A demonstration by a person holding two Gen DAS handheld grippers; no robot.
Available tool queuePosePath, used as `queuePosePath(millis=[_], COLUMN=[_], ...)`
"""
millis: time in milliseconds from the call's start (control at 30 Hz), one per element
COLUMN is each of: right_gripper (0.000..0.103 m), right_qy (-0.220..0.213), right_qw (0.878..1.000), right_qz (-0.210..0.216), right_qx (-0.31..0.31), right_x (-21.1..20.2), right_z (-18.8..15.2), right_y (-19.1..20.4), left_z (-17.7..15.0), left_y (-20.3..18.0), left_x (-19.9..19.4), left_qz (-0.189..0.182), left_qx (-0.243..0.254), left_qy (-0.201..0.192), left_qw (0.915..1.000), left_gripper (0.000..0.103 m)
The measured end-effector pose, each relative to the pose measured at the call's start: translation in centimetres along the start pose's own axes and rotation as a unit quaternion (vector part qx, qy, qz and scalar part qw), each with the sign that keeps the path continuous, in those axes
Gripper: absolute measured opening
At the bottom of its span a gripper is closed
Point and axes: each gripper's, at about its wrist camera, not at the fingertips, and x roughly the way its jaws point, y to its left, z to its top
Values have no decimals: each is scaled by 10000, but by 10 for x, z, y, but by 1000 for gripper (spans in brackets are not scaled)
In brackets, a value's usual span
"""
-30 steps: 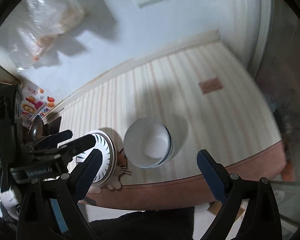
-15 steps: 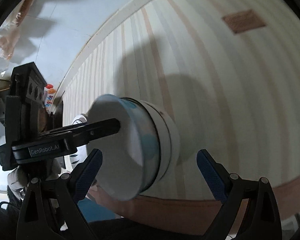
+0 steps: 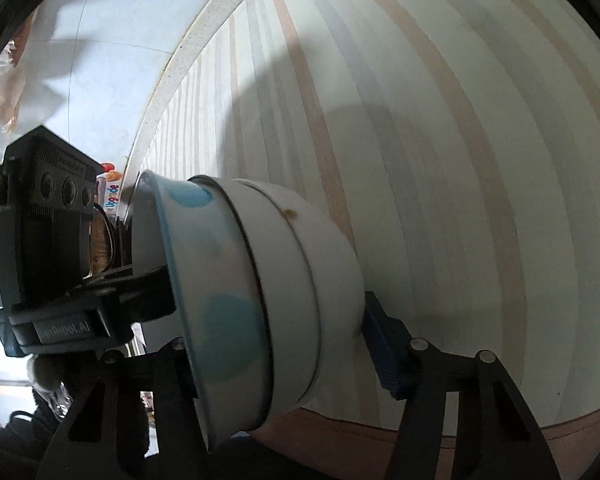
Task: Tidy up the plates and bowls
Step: 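Lift the bowl stack and carry it over the plate stack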
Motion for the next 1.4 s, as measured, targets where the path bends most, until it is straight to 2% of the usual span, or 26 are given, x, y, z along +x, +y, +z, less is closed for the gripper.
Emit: queuePosePath(millis=[333, 800, 1000, 1133, 1400], right_gripper=[60, 60, 60, 60, 60], right_qy=[65, 359, 475, 541, 610], right_qw=[9996, 9993, 9989, 9983, 9980], right_qz=[-202, -99, -6, 99, 127], right_qx=[-201, -49, 13, 186, -98], right_x=[1, 17, 22, 28, 44], right_z=[0, 9, 0, -7, -11], right_y=[5, 17, 39, 54, 111], left_z=[-3, -6, -11, -15, -26], left_y=[-3, 4, 13, 26, 63], left_x=[-7, -18, -36, -47, -87], left_qz=[157, 261, 401, 334, 397], left_qx=[-128, -449, -459, -538, -676], left_qy=[-99, -77, -91, -24, -235], left_qw=[9997, 9986, 9981, 9980, 9966], left_gripper=[54, 54, 54, 54, 54])
